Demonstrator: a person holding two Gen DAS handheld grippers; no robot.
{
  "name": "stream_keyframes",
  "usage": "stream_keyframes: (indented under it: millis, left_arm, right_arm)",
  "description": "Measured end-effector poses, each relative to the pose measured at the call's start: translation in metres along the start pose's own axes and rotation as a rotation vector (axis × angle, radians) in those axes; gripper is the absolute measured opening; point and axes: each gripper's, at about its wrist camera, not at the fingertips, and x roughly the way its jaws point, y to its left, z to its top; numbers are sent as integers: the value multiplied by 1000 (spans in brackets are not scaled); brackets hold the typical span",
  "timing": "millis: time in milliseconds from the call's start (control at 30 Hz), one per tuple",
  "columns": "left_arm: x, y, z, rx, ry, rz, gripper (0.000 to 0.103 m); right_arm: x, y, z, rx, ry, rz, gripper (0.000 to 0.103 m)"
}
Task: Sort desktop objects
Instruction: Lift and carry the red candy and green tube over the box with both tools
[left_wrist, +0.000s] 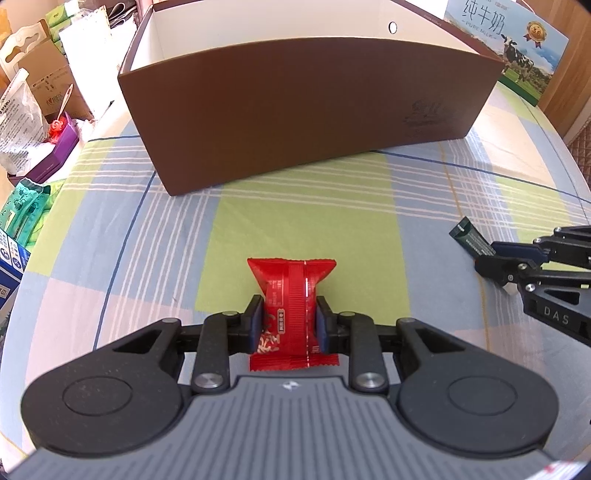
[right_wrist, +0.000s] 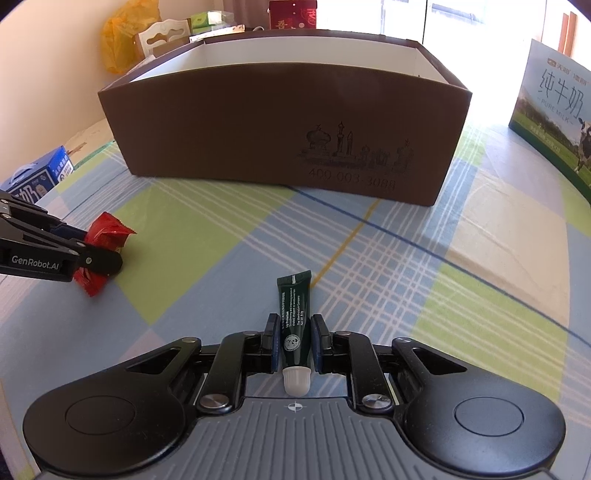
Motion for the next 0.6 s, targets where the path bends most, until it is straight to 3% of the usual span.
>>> stream_keyframes:
  millis: [267, 600]
  left_arm:
    - [-19, -2, -1, 1, -41, -15, 23]
    - [-50, -7, 19, 23, -128, -53, 23]
  right_arm:
    - [-20, -1, -1, 34, -23, 25, 13]
    - [-50, -4, 31, 85, -116, 83, 13]
